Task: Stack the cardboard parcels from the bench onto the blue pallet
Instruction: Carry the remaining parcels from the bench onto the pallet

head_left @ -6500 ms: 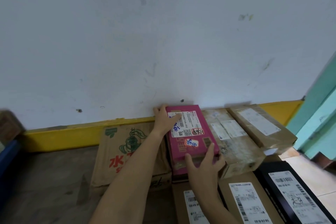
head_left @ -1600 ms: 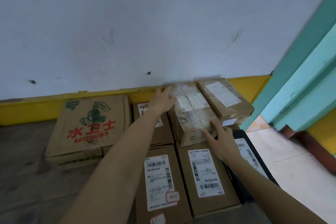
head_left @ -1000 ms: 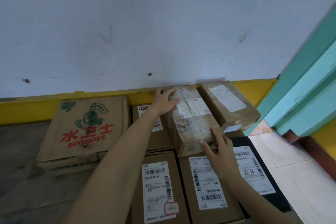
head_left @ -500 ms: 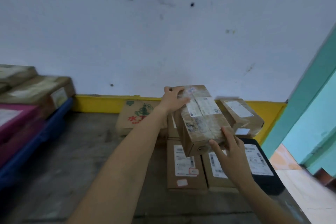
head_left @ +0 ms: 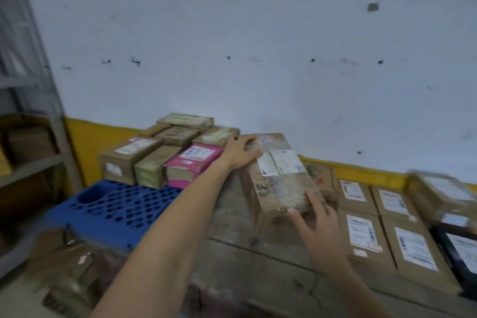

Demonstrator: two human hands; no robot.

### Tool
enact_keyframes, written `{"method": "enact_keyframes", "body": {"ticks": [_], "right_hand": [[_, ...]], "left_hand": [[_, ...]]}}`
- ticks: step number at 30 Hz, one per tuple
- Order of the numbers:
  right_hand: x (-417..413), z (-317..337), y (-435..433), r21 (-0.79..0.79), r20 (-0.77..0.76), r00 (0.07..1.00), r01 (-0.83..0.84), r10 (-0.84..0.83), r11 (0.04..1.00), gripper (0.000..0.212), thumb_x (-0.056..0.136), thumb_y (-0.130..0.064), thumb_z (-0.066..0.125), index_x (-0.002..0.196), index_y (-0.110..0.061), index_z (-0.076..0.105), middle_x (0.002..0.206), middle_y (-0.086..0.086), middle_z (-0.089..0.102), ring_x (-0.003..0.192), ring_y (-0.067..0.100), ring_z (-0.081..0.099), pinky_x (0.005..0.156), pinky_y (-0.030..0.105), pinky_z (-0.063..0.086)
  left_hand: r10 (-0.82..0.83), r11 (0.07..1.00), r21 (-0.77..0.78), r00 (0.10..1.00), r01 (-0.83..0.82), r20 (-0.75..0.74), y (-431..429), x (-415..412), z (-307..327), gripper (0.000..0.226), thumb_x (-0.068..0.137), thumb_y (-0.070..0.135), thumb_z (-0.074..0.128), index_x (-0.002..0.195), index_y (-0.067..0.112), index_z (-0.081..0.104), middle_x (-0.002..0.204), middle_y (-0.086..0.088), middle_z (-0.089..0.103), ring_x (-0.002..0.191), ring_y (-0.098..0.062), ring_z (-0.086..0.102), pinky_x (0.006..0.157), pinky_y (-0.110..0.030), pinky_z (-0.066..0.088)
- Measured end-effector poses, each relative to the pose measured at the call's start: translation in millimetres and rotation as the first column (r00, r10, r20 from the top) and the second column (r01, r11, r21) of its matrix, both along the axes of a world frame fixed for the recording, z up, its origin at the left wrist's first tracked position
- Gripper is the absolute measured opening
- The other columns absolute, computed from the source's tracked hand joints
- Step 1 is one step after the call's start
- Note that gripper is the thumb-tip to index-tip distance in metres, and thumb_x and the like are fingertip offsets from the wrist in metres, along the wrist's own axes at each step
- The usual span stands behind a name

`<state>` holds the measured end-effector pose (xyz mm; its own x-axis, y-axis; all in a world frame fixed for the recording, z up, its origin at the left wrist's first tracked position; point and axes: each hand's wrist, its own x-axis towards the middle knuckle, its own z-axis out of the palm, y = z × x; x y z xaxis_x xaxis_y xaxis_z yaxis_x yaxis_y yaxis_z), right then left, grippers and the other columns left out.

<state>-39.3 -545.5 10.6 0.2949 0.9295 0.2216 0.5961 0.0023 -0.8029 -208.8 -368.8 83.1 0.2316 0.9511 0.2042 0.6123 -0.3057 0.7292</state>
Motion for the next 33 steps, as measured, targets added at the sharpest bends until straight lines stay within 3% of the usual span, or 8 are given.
{"method": "enact_keyframes", "body": {"ticks": [9,15,19,22,29,33], "right_hand": [[-169.9,-9.9,4.4,-0.095,-0.03,0.99,-0.143,0.141,0.985,0.067,0.088,-0.053,0.05,0.146,-0.035,0.022,0.149,0.006,0.017,0.132,0.023,0.038,0.104,0.033,0.038],[-295.8,-36.7,11.5,-0.107,-0.053,0.984,-0.173,0.168,0.979,0.066,0.089,-0.051,0.05,0.146,-0.035,0.021,0.148,0.003,0.017,0.13,0.019,0.039,0.102,0.031,0.041],[-357.2,-46.4,25.7,-0.11,-0.055,0.97,-0.24,0.235,0.965,0.067,0.089,-0.052,0.051,0.146,-0.037,0.02,0.149,-0.003,0.015,0.13,0.015,0.036,0.101,0.028,0.038],[-384.6,-47.8,44.0,-0.102,-0.077,0.953,-0.298,0.291,0.949,0.065,0.09,-0.049,0.051,0.146,-0.037,0.021,0.153,-0.005,0.011,0.137,0.016,0.028,0.106,0.031,0.035],[-402.6,-50.0,113.0,-0.12,-0.125,0.906,-0.42,0.406,0.9,0.058,0.094,-0.045,0.045,0.145,-0.041,0.018,0.158,-0.007,-0.008,0.146,0.017,0.001,0.115,0.035,0.023],[-402.1,-65.2,163.0,-0.167,-0.267,0.879,-0.446,0.395,0.879,0.051,0.1,-0.029,0.038,0.147,-0.037,0.02,0.158,-0.005,-0.011,0.146,0.02,-0.004,0.117,0.039,0.012]], "left_hand": [[0.13,0.99,-0.05,0.991,-0.129,0.017,-21.4,-188.2,-17.6,0.056,0.088,0.035,0.061,0.14,0.026,0.041,0.142,-0.009,0.019,0.126,-0.026,0.041,0.096,-0.027,0.038],[0.128,0.989,-0.075,0.992,-0.129,-0.018,-16.2,-318.0,-42.5,0.054,0.089,0.035,0.061,0.138,0.025,0.042,0.145,-0.011,0.02,0.129,-0.024,0.033,0.101,-0.031,0.034],[0.215,0.972,-0.1,0.977,-0.212,0.017,-13.2,-397.8,-62.8,0.053,0.087,0.035,0.064,0.135,0.023,0.045,0.14,-0.012,0.021,0.129,-0.025,0.029,0.105,-0.033,0.034],[0.291,0.95,-0.132,0.956,-0.283,0.039,-11.8,-441.5,-77.7,0.052,0.086,0.038,0.065,0.132,0.024,0.047,0.133,-0.011,0.023,0.13,-0.027,0.026,0.106,-0.035,0.033],[0.408,0.904,-0.179,0.908,-0.388,0.092,10.0,-483.3,-104.7,0.055,0.083,0.052,0.061,0.131,0.03,0.046,0.135,-0.012,0.022,0.117,-0.034,0.039,0.099,-0.04,0.04],[0.434,0.886,-0.208,0.9,-0.415,0.051,25.4,-487.9,-119.8,0.067,0.081,0.058,0.06,0.138,0.032,0.037,0.138,-0.011,0.027,0.121,-0.037,0.039,0.097,-0.042,0.04]]}}
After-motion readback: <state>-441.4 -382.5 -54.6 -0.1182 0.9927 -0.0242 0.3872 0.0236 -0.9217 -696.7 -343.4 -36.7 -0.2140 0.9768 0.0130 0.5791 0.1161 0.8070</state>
